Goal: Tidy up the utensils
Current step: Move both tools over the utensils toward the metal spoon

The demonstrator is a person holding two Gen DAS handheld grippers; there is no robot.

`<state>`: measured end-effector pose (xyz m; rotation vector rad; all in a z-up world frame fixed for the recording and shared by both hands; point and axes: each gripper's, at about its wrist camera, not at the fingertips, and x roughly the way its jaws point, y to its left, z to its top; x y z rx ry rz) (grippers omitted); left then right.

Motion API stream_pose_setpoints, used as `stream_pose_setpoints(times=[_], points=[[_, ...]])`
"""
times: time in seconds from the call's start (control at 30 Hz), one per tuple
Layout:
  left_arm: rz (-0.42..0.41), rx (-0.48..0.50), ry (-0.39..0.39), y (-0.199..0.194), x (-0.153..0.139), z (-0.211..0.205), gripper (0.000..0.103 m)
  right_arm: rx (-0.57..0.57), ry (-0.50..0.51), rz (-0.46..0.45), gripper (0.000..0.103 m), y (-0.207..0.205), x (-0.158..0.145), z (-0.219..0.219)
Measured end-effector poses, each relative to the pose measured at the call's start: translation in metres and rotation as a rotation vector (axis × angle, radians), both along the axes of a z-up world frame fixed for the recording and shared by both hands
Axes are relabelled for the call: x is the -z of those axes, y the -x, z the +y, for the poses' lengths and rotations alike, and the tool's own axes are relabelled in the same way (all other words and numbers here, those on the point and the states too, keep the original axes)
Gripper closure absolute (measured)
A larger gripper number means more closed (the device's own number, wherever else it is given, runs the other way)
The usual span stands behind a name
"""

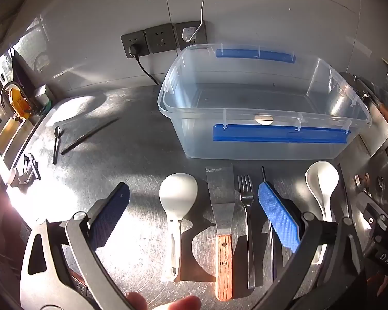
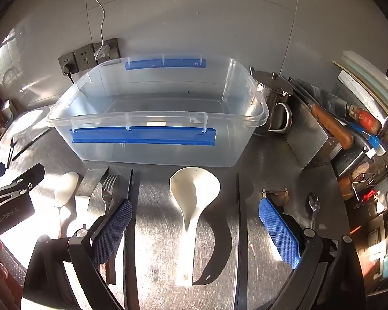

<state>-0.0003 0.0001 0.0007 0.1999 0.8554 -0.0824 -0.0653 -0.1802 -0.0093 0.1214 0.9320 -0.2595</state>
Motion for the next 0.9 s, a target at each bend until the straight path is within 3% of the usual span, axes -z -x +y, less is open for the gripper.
stream_pose_setpoints(times=[0.33,0.7,0.9], points=[[0.002,0.011,0.01,-0.003,0.004,0.008,0.007,-0.003,-0.072,-0.015,0.005,-0.001,0.0,0.002],[0.036,0.007,-0.007,-0.009,0.006,0.011,0.007,-0.035,-0.042,0.018,0.005,-0.007,0.007,0.015],[0.047,0.007,0.008,-0.011,0.007,0.016,0.007,-0.04,-0.083,0.037,0.005,-0.009,0.015,0.013]])
